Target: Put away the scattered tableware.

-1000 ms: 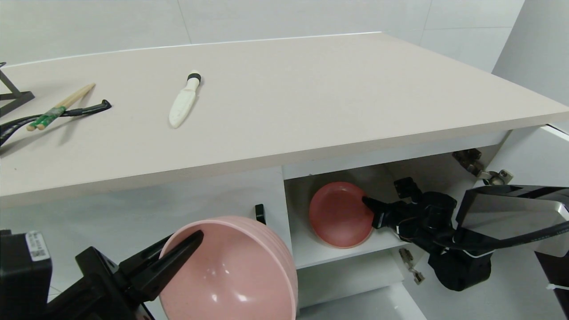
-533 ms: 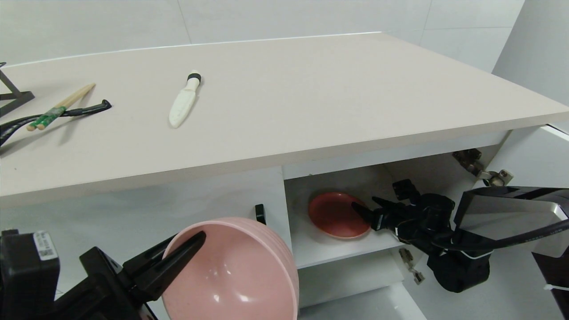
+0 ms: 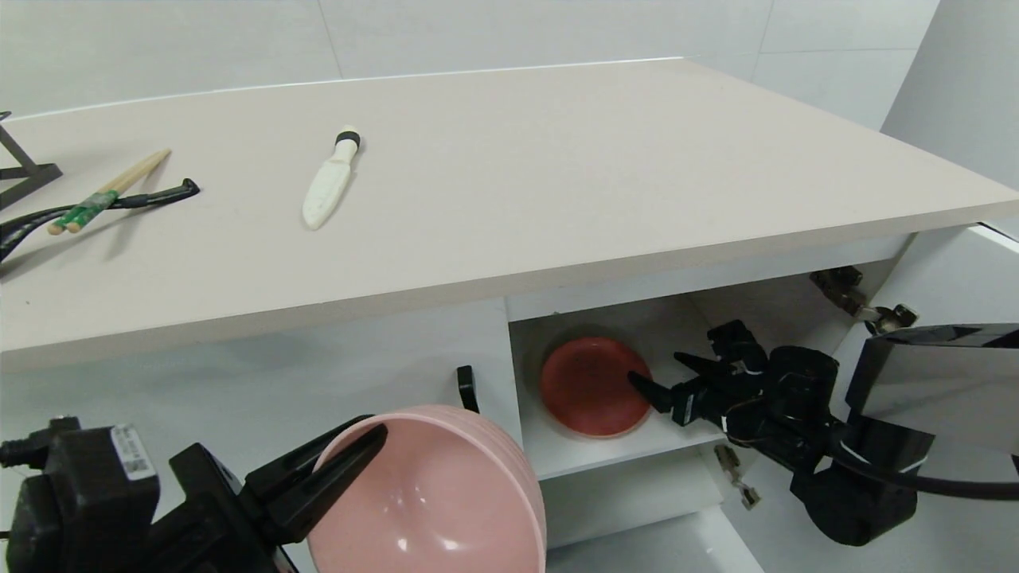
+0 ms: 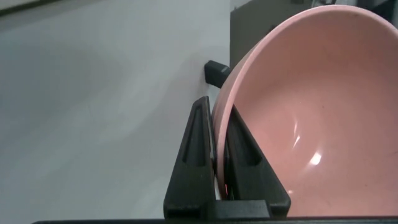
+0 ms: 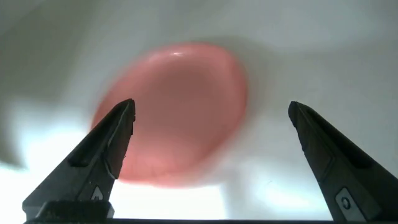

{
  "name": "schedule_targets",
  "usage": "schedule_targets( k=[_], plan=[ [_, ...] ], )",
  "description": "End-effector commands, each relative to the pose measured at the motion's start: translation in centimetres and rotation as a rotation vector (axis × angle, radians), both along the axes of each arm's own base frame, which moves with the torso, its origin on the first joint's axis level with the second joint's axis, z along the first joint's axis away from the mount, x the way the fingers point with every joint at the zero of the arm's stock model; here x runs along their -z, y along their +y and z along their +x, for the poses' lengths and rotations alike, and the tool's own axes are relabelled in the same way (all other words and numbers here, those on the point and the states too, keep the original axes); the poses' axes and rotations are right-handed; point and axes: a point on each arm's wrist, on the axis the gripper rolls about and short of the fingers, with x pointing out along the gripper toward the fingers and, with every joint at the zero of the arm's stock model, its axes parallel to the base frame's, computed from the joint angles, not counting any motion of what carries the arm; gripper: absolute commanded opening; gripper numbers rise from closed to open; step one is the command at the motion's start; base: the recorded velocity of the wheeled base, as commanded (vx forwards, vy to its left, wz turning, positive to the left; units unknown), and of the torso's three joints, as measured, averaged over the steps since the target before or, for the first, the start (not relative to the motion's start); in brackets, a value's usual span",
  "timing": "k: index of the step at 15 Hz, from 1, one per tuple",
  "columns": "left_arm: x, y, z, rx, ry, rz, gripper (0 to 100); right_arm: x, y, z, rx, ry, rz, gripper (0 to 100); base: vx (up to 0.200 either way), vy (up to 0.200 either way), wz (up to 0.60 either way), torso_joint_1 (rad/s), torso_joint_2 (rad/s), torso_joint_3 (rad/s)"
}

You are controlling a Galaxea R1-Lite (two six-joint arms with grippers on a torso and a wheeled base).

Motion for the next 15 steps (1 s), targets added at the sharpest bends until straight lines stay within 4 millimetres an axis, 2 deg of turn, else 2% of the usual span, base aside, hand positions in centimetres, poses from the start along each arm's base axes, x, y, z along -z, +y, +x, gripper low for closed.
schedule_targets(
  k=[1,3,4,6,10,13,15],
  plan=[
    [0.4,-0.6,0.5,0.007,-0.009,0.057,0,-3.3,0.1,-3.3,-0.037,-0.038,0.003,100,0.000,0.000,0.00,0.000,0.00,0.000],
    [0.4,-2.0,1.1,0.042,-0.033,0.099,0,-5.8,-0.5,-5.3,-0.046,-0.084,0.018,100,0.000,0.000,0.00,0.000,0.00,0.000],
    [0.5,-2.7,1.3,0.063,-0.040,0.115,0,-6.2,-0.8,-6.2,-0.046,-0.083,0.014,100,0.000,0.000,0.00,0.000,0.00,0.000],
    [0.6,-4.3,1.6,0.106,-0.067,0.145,0,-6.4,-1.6,-8.2,-0.051,-0.069,-0.015,100,0.000,0.000,0.00,0.000,0.00,0.000],
    [1.5,-7.7,3.3,0.099,-0.087,0.146,0,-7.3,-2.8,-10.9,-0.054,-0.129,-0.101,100,0.000,0.000,0.00,0.000,0.00,0.000],
    [1.4,-11.2,2.9,0.114,-0.092,0.116,0,-7.8,-4.7,-15.1,-0.053,-0.139,-0.152,100,0.000,0.000,0.00,0.000,0.00,0.000],
    [2.3,-13.5,4.3,0.079,-0.084,0.121,0,-8.7,-5.5,-16.9,-0.045,-0.174,-0.138,100,0.000,0.000,0.00,0.000,0.00,0.000]
  ],
)
